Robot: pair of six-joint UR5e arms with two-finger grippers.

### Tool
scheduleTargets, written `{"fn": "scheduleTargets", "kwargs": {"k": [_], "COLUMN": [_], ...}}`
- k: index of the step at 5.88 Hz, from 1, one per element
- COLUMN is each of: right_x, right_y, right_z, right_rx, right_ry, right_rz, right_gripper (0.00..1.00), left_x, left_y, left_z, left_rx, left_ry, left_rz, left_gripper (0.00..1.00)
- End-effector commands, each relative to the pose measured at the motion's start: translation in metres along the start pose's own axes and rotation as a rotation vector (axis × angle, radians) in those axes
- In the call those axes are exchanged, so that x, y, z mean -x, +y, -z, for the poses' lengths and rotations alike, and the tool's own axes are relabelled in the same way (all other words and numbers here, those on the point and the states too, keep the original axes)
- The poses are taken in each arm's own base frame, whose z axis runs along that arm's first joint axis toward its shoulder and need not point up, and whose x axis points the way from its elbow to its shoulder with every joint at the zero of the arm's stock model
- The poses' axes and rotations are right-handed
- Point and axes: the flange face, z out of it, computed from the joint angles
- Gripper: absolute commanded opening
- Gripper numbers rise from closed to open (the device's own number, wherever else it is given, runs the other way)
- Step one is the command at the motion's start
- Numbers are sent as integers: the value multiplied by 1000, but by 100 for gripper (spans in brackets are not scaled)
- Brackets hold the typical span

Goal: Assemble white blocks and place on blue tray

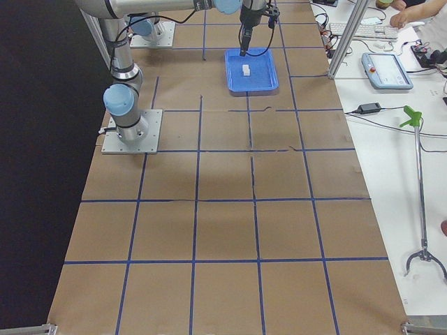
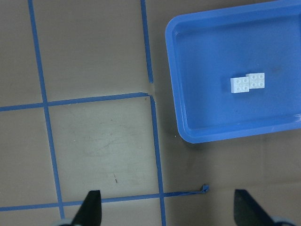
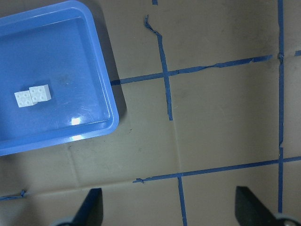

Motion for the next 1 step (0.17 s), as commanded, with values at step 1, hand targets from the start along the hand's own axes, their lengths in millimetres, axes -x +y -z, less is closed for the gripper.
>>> {"fn": "scheduleTargets", "kwargs": {"k": [1], "right_x": [0], "right_y": [0], "right_z": [-1], "right_rx": [1], "right_ry": [0], "right_rz": [2], "right_gripper": [100], "left_x": [0], "left_y": [0], "left_z": [0], "left_rx": [0], "left_ry": [0], "left_rz": [0], "left_gripper": [99]}}
